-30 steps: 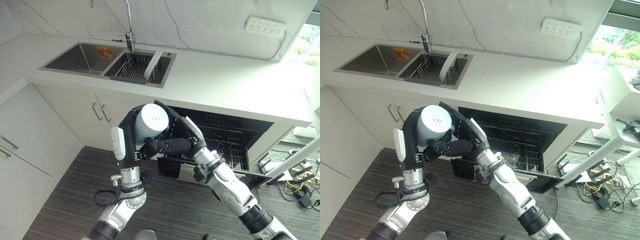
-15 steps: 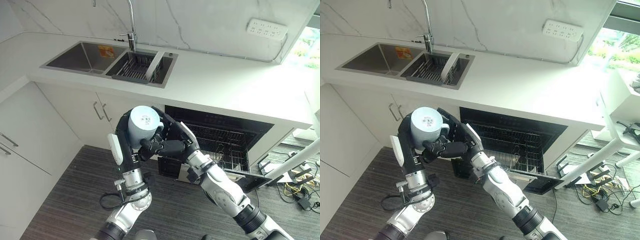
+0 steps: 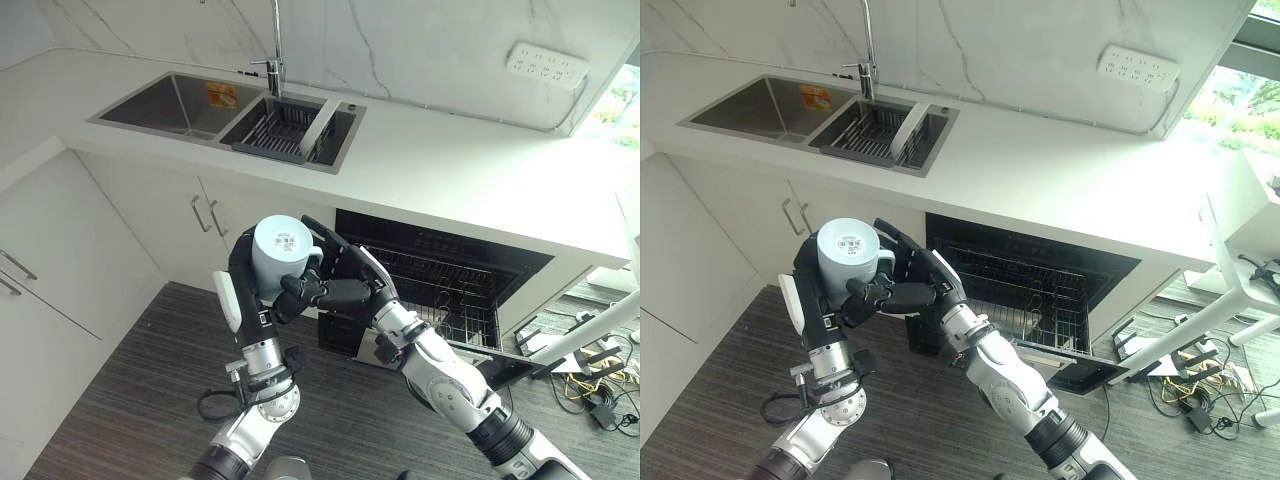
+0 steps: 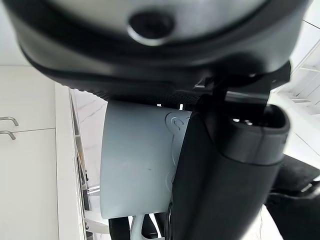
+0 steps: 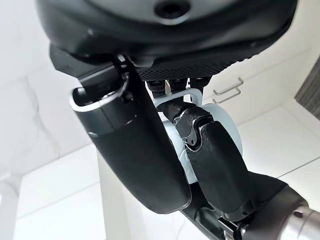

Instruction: Place the dishes in the dishwasher.

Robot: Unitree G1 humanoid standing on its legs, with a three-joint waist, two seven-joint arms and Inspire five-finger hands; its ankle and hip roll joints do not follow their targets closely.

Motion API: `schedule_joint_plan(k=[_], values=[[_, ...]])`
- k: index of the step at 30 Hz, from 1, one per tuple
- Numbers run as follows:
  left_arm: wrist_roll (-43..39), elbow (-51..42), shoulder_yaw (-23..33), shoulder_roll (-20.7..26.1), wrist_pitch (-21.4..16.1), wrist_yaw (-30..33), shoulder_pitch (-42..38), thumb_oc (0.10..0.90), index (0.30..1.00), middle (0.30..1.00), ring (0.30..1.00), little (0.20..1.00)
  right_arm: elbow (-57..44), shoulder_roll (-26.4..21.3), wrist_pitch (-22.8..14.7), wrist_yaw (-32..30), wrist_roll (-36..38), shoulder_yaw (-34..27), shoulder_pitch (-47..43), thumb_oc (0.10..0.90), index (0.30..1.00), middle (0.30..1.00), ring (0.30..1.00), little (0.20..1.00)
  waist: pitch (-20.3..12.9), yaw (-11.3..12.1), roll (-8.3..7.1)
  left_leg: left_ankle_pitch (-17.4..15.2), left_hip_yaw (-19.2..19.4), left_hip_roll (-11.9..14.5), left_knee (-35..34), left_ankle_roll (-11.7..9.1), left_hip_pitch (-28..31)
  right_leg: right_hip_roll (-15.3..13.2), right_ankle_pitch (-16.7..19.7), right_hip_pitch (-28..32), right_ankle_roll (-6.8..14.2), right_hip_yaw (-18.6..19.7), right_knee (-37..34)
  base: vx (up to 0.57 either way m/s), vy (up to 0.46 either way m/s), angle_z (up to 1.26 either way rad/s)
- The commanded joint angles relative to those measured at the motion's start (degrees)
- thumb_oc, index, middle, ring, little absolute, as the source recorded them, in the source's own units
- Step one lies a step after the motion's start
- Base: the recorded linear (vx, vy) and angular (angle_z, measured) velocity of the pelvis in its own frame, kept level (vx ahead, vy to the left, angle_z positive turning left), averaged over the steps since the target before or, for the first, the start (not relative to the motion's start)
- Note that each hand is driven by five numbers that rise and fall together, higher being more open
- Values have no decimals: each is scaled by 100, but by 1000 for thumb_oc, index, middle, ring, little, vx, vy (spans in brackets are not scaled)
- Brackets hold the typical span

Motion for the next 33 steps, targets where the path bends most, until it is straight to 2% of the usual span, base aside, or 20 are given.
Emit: schedule_joint_plan(k=[1, 11, 16, 20, 25, 33], values=[[274, -135, -606, -110, -222, -359, -718, 400, 300, 300, 300, 300, -940, 419, -1009, 392, -590, -97, -1251, 800, 900, 900, 900, 900, -156, -14, -28, -595, 215, -249, -64, 195, 128, 50, -1098, 256, 174, 236, 541, 0, 0, 0], [468, -92, -636, 52, -163, -643, -837, 400, 300, 300, 300, 300, -773, 28, -1073, 256, -1869, -103, -1619, 800, 900, 900, 900, 900, -124, 25, -40, -612, 196, -275, -64, 212, 159, 58, -1106, 291, 169, 257, 541, 0, 0, 0], [546, -60, -769, 191, 95, -887, -872, 400, 300, 300, 300, 300, -747, -23, -1220, 191, -1779, -47, -1667, 800, 900, 900, 900, 900, -98, 27, -20, -616, 191, -284, -64, 217, 172, 68, -1107, 299, 177, 273, 541, 0, 0, 0], [560, -63, -779, 223, 7, -874, -877, 400, 300, 300, 300, 300, -783, 23, -1128, 237, -1579, -38, -1617, 800, 900, 900, 900, 900, -85, 33, -10, -622, 195, -286, -64, 220, 183, 59, -1114, 311, 180, 264, 541, 0, 0, 0], [711, -147, -797, 244, -98, -829, -880, 400, 300, 300, 300, 300, -485, 234, -922, 293, -939, 77, -1472, 800, 900, 900, 900, 900, -81, 58, 13, -622, 182, -297, -64, 225, 202, 57, -1128, 338, 166, 260, 541, 5, 1, 1], [767, -106, -798, 263, -100, -689, -867, 400, 300, 300, 300, 300, -28, 345, -1006, 319, -1059, 113, -1280, 800, 900, 900, 900, 900, -78, 60, 16, -611, 163, -303, -64, 232, 201, 53, -1126, 340, 160, 254, 541, 12, 2, 4]])
